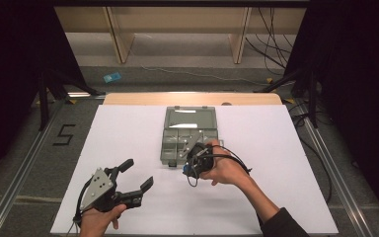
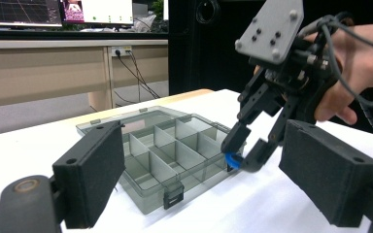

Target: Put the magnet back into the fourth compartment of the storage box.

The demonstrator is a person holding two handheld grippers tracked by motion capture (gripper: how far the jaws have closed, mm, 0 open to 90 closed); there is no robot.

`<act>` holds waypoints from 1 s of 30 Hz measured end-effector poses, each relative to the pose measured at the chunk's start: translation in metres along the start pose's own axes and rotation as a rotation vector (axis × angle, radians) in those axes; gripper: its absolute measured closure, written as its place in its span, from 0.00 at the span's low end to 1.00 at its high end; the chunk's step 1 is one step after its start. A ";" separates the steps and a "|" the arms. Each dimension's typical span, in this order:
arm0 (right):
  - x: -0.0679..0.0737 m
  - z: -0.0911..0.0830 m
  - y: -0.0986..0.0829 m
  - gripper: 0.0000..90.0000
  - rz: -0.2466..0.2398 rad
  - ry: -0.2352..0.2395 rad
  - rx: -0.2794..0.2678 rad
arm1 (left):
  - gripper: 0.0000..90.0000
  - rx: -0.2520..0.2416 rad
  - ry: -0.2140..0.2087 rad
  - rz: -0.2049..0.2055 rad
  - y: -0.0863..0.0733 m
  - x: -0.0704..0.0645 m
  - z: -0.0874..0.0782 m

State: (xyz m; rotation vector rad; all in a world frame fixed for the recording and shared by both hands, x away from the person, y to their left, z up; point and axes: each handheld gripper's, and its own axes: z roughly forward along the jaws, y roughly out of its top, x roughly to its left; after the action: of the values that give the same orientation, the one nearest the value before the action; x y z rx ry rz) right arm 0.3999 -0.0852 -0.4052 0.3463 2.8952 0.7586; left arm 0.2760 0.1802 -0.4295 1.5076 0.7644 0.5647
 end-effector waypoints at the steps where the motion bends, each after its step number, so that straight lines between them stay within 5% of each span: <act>1: -0.002 -0.003 -0.001 0.70 0.001 -0.011 -0.002 | 0.17 -0.002 0.000 -0.002 0.000 0.000 0.000; 13: -0.023 -0.033 -0.010 0.70 0.050 -0.094 -0.078 | 0.17 0.000 0.000 -0.002 0.000 0.000 0.000; 30: -0.055 -0.038 -0.029 0.70 0.144 -0.192 -0.091 | 0.17 0.001 0.000 -0.001 0.000 0.000 0.000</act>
State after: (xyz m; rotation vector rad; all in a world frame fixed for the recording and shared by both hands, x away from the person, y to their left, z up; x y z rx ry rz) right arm 0.4407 -0.1410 -0.3835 0.5881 2.6689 0.8255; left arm 0.2760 0.1800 -0.4299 1.5081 0.7659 0.5639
